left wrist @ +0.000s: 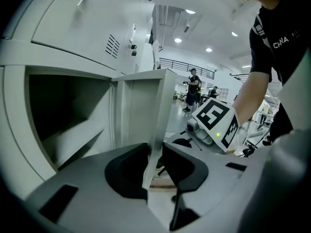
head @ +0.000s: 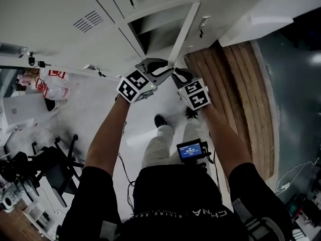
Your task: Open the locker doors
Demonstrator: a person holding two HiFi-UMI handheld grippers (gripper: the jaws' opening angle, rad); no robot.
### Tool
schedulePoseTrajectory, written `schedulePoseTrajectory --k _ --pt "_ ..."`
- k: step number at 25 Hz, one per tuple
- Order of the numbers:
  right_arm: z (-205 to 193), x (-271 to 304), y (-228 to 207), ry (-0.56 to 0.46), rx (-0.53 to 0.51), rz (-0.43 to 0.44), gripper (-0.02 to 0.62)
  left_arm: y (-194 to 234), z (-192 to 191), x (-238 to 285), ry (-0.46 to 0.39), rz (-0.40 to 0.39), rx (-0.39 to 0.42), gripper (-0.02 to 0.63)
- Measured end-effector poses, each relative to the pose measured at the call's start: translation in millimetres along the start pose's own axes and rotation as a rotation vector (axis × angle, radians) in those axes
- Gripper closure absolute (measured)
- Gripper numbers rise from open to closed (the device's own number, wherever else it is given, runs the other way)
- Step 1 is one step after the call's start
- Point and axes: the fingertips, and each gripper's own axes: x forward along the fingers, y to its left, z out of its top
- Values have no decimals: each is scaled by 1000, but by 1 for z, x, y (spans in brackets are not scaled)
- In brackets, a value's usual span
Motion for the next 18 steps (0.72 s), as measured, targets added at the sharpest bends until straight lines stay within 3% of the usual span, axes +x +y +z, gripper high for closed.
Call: schedulePoseTrajectory --k 8,18 --pt "-30 -64 -17 -43 174 -92 512 -43 18 42 35 -94 -12 525" --pt "-22 -102 -54 -110 221 -164 551 -78 51 112 156 -195 14 535"
